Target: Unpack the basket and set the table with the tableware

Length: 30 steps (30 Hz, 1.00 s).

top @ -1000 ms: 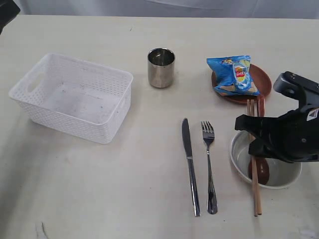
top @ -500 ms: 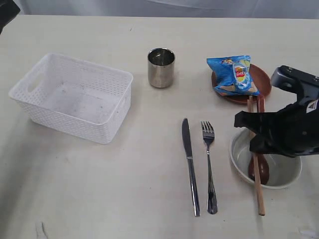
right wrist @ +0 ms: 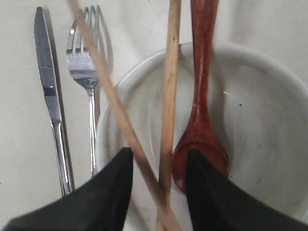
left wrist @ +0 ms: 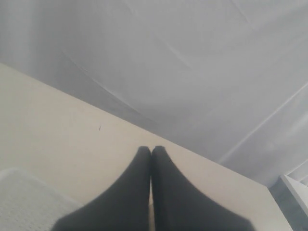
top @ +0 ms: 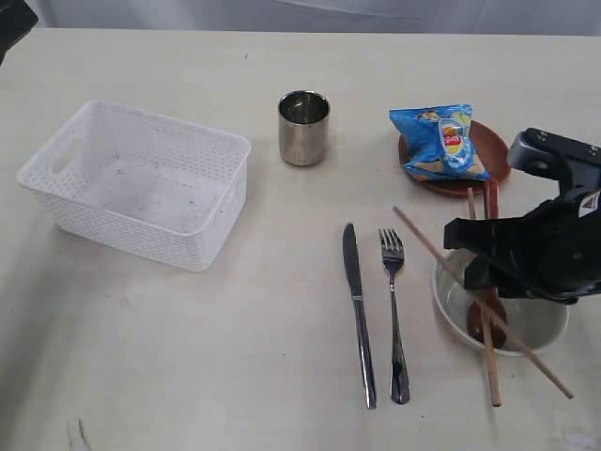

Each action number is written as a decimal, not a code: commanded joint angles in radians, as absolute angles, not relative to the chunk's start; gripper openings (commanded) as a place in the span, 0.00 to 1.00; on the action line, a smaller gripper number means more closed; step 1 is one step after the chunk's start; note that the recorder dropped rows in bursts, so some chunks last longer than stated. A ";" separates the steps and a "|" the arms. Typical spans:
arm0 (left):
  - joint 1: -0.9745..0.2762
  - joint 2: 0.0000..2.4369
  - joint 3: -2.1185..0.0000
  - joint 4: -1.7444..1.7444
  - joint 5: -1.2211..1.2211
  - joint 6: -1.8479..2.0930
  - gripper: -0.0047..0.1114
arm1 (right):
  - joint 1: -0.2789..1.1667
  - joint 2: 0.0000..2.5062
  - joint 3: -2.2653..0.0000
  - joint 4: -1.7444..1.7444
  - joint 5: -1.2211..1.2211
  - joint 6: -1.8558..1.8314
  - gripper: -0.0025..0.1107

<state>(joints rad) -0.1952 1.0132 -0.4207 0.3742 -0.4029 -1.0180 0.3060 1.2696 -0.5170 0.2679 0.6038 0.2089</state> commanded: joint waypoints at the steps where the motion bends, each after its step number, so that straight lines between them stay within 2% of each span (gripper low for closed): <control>1: -0.192 1.013 -0.415 0.369 -0.413 -1.022 0.04 | 0.305 1.272 -0.524 0.247 0.601 0.195 0.35; 7: -0.192 1.013 -0.415 0.369 -0.413 -1.022 0.04 | 0.305 1.284 -0.522 0.189 0.608 0.217 0.27; 10: -0.192 1.013 -0.415 0.369 -0.413 -1.022 0.04 | 0.305 1.280 -0.538 0.189 0.606 0.208 0.26; 15: -0.192 1.018 -0.415 0.388 -0.408 -1.018 0.04 | 0.306 1.216 -0.668 0.189 0.695 0.164 0.26; 18: -0.192 1.052 -0.415 0.388 -0.392 -1.018 0.04 | 0.316 1.132 -0.802 0.210 0.854 0.102 0.26; 20: -0.192 1.076 -0.415 0.388 -0.403 -1.018 0.04 | 0.391 1.061 -0.847 0.214 0.998 0.055 0.26; 22: -0.192 1.083 -0.415 0.388 -0.413 -1.018 0.04 | 0.533 1.018 -0.811 0.218 1.083 0.109 0.26; 23: -0.192 1.083 -0.415 0.388 -0.420 -1.016 0.04 | 0.652 1.017 -0.766 0.218 1.089 0.173 0.26; 24: -0.192 1.083 -0.415 0.388 -0.420 -1.016 0.04 | 0.783 1.023 -0.730 0.210 1.038 0.243 0.26; 27: -0.192 1.083 -0.415 0.388 -0.420 -1.009 0.04 | 1.060 1.109 -0.710 0.112 0.845 0.446 0.27; 29: -0.192 1.083 -0.415 0.388 -0.420 -1.009 0.04 | 1.183 1.254 -0.743 0.021 0.817 0.543 0.37; 30: -0.192 1.083 -0.415 0.388 -0.420 -1.009 0.04 | 1.225 1.362 -0.790 0.017 0.816 0.556 0.46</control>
